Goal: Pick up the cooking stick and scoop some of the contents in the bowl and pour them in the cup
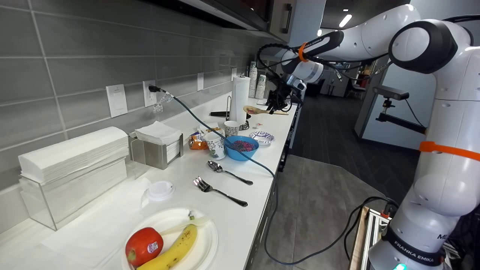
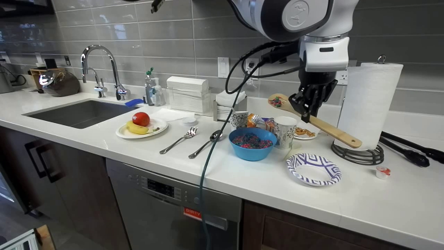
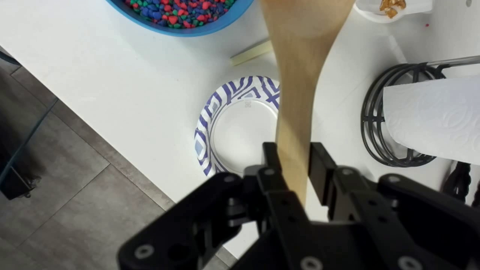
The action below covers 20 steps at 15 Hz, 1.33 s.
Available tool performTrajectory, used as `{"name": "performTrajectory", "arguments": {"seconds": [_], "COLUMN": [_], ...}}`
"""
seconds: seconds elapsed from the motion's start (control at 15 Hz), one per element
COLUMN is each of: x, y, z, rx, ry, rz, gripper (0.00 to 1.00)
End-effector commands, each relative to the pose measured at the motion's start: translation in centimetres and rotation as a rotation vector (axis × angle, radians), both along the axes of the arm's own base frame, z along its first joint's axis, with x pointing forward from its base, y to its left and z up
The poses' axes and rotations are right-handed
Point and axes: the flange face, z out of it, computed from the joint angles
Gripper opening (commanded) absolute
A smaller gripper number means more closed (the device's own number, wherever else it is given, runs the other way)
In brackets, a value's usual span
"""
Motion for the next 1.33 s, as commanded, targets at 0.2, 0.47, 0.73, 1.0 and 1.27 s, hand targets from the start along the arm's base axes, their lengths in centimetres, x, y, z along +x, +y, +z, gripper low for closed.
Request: {"name": "performTrajectory", "arguments": {"seconds": [0.2, 0.47, 0.73, 1.0, 1.27], "x": [0.0, 2.1, 4.9, 7.7, 9.3], "y": [-0.1, 2.1, 5.1, 6.2, 5.3], "z": [0.1, -0.8, -1.5, -2.5, -3.9], "rx": [0.001, -0.088, -0.162, -0.257, -0.312], "ry": [0.001, 0.029, 0.043, 0.068, 0.108], "rz": [0.001, 0.015, -0.004, -0.061, -0.127], "gripper": [0.26, 0.06, 0.06, 0.06, 0.06]}}
